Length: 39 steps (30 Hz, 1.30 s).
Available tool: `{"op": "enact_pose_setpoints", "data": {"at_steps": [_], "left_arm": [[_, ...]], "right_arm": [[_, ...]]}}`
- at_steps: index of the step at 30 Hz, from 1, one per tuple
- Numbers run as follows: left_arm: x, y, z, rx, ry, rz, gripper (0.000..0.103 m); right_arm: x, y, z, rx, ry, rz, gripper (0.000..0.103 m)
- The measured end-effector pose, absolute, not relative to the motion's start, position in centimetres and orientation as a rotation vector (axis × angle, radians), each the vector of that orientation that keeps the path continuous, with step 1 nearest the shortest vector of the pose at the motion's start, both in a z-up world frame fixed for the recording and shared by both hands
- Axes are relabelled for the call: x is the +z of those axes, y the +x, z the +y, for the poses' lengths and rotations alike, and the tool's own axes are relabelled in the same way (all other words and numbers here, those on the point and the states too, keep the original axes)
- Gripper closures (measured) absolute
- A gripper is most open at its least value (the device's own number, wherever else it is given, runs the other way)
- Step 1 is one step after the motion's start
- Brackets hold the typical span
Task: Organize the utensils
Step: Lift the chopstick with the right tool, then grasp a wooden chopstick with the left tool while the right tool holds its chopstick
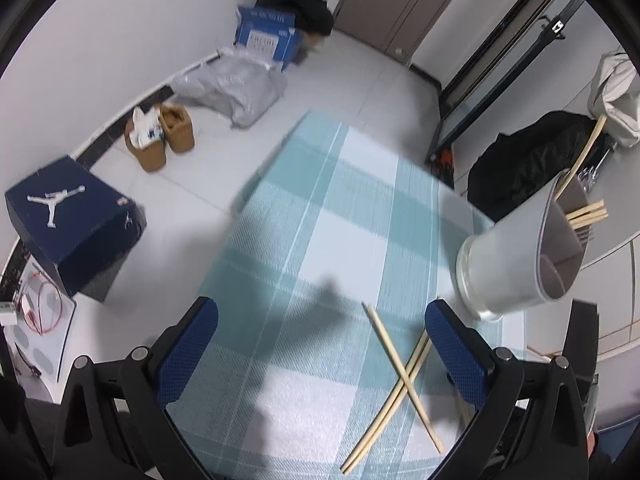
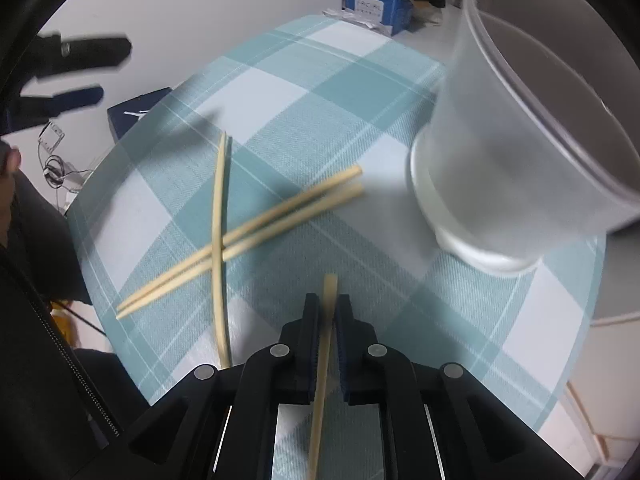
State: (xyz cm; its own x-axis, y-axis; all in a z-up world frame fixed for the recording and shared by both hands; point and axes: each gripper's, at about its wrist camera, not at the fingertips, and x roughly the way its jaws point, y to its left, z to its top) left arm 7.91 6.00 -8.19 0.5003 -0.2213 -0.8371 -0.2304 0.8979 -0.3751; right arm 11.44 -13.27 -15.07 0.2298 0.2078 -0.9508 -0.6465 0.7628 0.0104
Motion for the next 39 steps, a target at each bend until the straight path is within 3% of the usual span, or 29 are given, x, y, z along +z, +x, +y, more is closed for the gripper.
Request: {"op": "enact_pose_setpoints", "data": {"at_steps": [6, 15, 25, 27, 34, 39], "left_arm": [[-9.6, 8.3, 4.8, -0.046, -0.518, 1.160, 0.002], [-10.5, 8.9, 2.4, -0.040, -0.505, 1.226, 0.003], [-11.2, 10.1, 0.5, -0.047, -0.492, 1.312, 0.017], [-11.6, 10.2, 0.5, -0.032, -0.512, 1.336, 0.030], [-11.6, 10.5, 0.4, 0.004, -0.542, 1.345, 0.050], [-11.7, 10.8, 0.2, 0.054, -0.552, 1.352, 0.074]], "right_arm": [[-14.5, 12.3, -14.2, 0.606, -0.362, 1.199, 0.098], [-10.4, 12.6, -20.1, 0.626, 0.010, 1.070, 0.099], [-6.8, 12.4, -23.5, 0.679, 0.205, 0.917, 0.099], [-6.2, 12.3, -24.3, 0.690, 0.235, 0.888, 0.099], [-5.4, 10.5, -24.7, 0.692, 0.240, 0.823, 0.099], [-4.6, 9.6, -25.6, 0.700, 0.224, 0.796, 0.099]]}}
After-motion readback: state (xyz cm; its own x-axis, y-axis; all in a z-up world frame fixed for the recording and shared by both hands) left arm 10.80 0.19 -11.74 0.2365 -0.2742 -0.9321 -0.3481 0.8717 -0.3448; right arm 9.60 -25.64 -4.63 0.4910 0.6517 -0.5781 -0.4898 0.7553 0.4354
